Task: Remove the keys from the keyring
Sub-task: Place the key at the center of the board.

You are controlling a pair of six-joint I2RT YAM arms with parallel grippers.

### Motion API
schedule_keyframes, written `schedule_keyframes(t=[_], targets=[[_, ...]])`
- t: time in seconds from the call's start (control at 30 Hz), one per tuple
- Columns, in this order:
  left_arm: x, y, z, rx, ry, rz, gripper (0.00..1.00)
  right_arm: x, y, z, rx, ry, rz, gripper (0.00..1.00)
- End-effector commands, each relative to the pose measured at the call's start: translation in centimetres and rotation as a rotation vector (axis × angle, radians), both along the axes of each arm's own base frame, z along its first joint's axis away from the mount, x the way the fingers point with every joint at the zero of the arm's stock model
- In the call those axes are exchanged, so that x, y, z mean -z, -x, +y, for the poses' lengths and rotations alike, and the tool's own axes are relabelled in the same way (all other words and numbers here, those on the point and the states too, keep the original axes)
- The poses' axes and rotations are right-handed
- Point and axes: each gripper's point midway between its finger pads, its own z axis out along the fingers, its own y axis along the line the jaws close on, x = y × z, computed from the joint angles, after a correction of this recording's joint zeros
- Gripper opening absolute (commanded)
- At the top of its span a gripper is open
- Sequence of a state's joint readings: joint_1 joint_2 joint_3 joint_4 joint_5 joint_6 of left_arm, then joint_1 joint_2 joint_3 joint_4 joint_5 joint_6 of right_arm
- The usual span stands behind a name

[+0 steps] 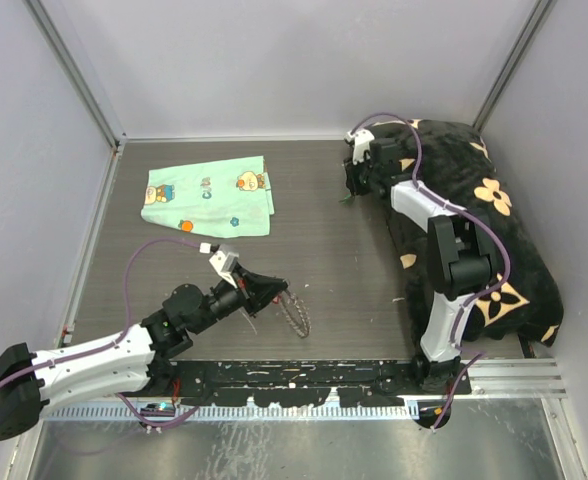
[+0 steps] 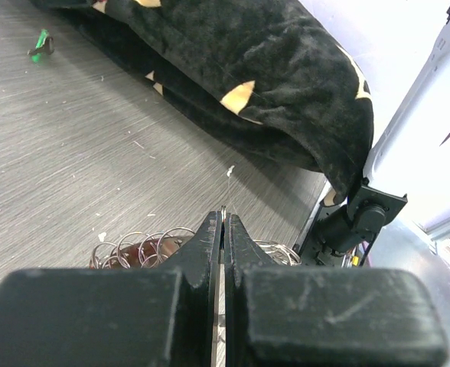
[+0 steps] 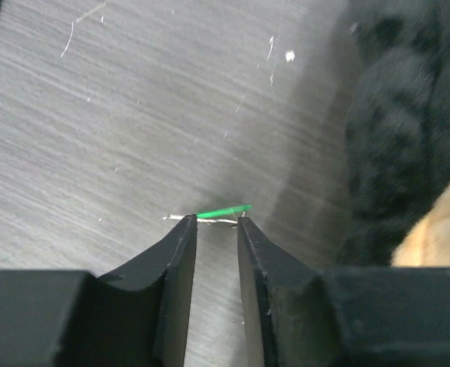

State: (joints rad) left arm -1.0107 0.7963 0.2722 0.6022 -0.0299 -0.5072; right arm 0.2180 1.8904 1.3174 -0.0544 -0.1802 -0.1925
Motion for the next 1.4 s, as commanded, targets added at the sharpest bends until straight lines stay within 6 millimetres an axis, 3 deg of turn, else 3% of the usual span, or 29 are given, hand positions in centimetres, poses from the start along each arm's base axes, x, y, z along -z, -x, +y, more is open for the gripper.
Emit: schedule_keyframes(t=[0.0, 0.1, 0.2, 0.37, 0.47, 0.53, 0.67, 0.9, 1.0, 1.17, 1.37], targets=[[-3.5, -0.2, 0.2, -0.006, 0.079, -0.068, 0.0, -6.4, -3.0, 0.5, 0.017, -0.022, -0.153, 0.4], [-3.8, -0.1, 0.0, 0.006, 0.083, -0.067, 0.0, -8.7, -1.8, 1.1, -0.035, -0.04, -0.178, 0.48], [-4.1, 0.1, -0.1, 0.018, 0.087, -0.067, 0.0, -11.1, 2.4, 3.2, -0.25, -0.081, -0.177, 0.54], [-4.4, 0.3, -0.4, 0.038, 0.078, -0.082, 0.0, -15.0, 15.8, 7.5, -0.774, -0.29, -0.21, 0.67], [-4.8, 0.8, -0.9, 0.083, 0.057, -0.123, 0.0, -16.1, 23.4, 8.3, -1.012, -0.4, -0.274, 0.77], [-5.2, 1.2, -1.2, 0.118, 0.042, -0.159, 0.0, -17.0, 26.8, 8.3, -1.106, -0.456, -0.29, 0.78], [-6.7, 2.0, -2.1, 0.185, 0.027, -0.265, 0.0, -17.2, 29.4, 8.0, -1.147, -0.492, -0.26, 0.77], [-9.2, 2.7, -3.6, 0.264, 0.051, -0.367, 0.0, -17.4, 31.7, 8.2, -1.171, -0.48, -0.235, 0.71], [-9.8, 2.6, -4.1, 0.277, 0.057, -0.387, 0.0, -17.3, 32.6, 8.5, -1.171, -0.461, -0.192, 0.63], [-10.6, 2.6, -5.0, 0.3, 0.08, -0.413, 0.0, -16.3, 34.5, 9.0, -1.221, -0.388, -0.148, 0.59], [-11.3, 2.8, -6.0, 0.339, 0.099, -0.414, 0.0, -17.0, 35.4, 9.2, -1.241, -0.418, -0.155, 0.52]])
